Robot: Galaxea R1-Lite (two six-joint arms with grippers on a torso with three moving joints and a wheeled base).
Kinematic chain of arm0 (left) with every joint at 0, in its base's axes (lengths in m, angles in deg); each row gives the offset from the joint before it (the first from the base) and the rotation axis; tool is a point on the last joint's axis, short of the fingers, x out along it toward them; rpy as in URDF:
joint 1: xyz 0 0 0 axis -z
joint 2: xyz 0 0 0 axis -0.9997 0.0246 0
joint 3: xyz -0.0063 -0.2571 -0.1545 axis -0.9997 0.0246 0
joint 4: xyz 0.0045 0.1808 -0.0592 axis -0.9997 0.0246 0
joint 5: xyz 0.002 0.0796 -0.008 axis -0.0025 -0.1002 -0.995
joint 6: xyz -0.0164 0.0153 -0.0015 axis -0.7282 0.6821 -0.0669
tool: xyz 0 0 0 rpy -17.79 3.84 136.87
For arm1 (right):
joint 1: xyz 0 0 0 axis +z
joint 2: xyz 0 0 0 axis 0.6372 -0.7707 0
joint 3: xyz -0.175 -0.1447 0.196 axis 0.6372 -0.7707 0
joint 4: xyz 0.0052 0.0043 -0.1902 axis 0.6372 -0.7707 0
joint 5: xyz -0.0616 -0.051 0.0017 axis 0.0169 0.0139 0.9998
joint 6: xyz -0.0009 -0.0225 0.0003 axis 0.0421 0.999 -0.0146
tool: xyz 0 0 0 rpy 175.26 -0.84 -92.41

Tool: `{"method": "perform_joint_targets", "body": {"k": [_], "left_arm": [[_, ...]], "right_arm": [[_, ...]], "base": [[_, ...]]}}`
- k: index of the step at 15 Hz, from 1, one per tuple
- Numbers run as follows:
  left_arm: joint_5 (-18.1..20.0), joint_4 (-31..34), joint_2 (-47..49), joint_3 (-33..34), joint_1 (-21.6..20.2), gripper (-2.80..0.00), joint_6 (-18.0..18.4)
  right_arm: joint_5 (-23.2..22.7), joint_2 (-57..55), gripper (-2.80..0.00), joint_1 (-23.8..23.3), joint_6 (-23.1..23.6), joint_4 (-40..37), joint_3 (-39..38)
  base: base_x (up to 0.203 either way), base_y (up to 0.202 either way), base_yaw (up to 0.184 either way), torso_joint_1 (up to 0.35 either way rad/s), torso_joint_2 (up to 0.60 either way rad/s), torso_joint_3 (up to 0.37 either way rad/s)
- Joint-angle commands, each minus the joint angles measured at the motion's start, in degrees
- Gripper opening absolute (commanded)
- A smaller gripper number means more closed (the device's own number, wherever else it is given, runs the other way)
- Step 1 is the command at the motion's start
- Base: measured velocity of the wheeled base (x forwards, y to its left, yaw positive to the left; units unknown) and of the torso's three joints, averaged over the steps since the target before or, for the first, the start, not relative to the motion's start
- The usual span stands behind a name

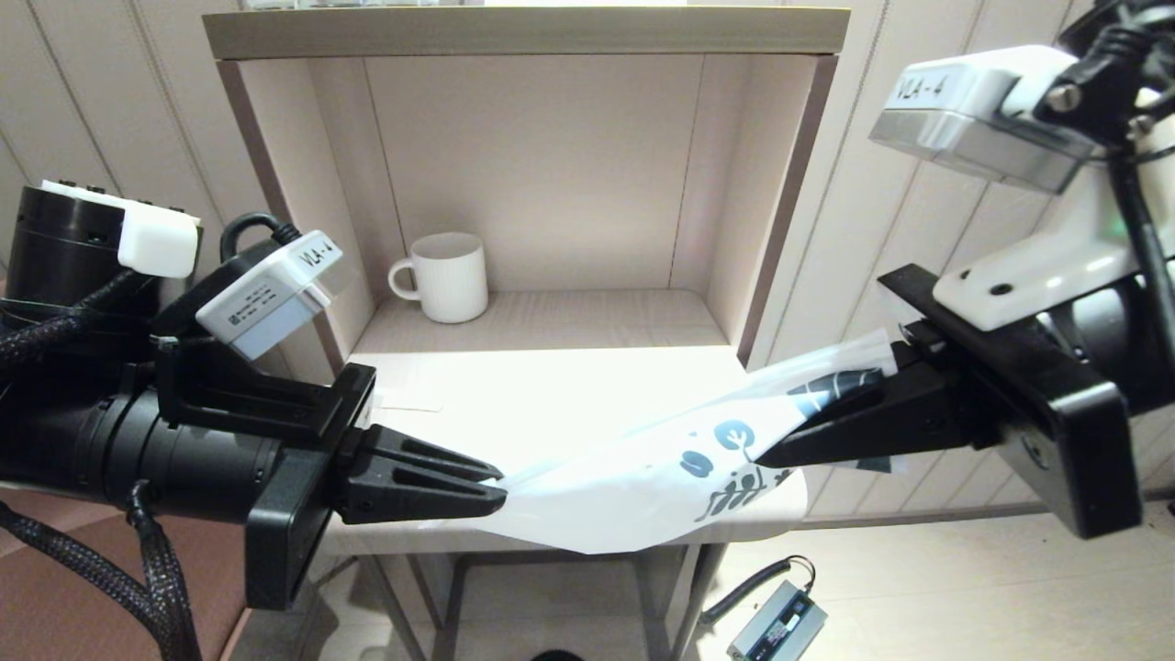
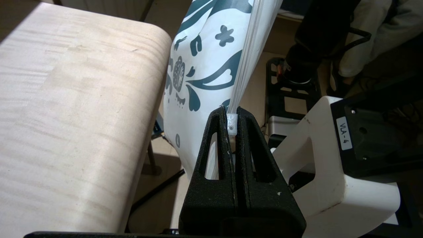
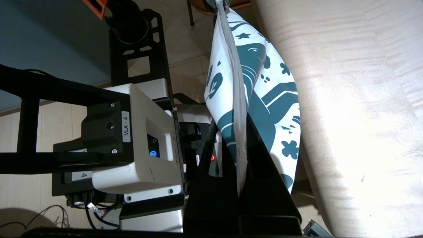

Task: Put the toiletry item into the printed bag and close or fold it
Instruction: Open the storage bag

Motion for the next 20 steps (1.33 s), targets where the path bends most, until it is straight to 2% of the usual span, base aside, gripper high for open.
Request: {"method": "perform_joint_targets", "body": {"k": [1, 7, 9, 20], "left_arm": [[0.3, 0.0, 0.2, 0.0, -0.2, -2.80, 0.1], [0.4, 0.0, 0.3, 0.0, -0.5, -2.80, 0.1], [0.4, 0.0, 0.4, -0.1, -0.5, -2.80, 0.1], [0.4, 0.1, 0.5, -0.3, -1.1, -2.80, -0.4]], "right_arm": [[-0.3, 0.6, -2.80, 0.0, 0.1, -0.2, -0.2], [-0.3, 2.8, -2.80, -1.3, 0.1, -0.2, 0.1], [-0.5, 3.9, -2.80, -3.0, 0.1, -0.2, 0.1], [-1.0, 4.1, -2.80, -3.6, 0.1, 0.0, -1.5]], "base": [[0.000, 0.000, 0.000, 0.000, 0.00, 0.000], [0.000, 0.000, 0.000, 0.000, 0.00, 0.000], [0.000, 0.000, 0.000, 0.000, 0.00, 0.000], [0.000, 0.000, 0.000, 0.000, 0.00, 0.000]]}}
